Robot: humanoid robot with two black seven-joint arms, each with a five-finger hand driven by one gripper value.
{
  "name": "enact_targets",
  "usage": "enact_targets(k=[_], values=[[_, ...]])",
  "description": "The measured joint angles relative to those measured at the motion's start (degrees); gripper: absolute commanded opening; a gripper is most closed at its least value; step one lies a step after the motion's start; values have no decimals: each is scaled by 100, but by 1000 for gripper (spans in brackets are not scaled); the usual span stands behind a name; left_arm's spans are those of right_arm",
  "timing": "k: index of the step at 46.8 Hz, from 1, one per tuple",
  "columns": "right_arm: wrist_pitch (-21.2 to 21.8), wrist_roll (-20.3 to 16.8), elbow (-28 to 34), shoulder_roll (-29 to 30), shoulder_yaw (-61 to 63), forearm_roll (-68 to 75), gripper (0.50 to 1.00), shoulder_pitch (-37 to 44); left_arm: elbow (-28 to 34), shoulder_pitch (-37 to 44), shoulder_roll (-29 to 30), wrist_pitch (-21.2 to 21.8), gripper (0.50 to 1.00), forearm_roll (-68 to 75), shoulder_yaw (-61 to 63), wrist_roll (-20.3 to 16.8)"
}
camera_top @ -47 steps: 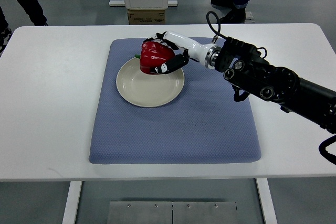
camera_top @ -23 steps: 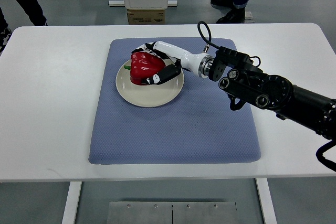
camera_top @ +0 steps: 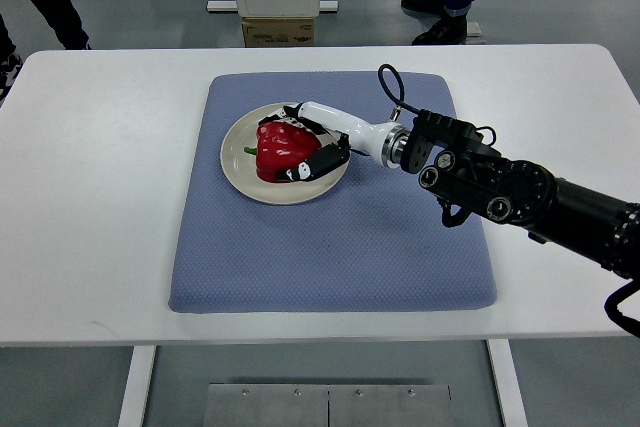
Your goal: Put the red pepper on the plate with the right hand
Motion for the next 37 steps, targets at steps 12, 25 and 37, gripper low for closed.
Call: enact_targets(k=[12,25,37], values=[[-29,-77,-11,0,0,57,886,-22,0,0,0,0,1000,0,-1,0],[-29,-118,-28,0,15,100,995,-24,2,0,0,2,1000,-1,-1,3],[-29,-170,-37,0,64,350,995,128,2,0,0,2,1000,-1,-1,7]])
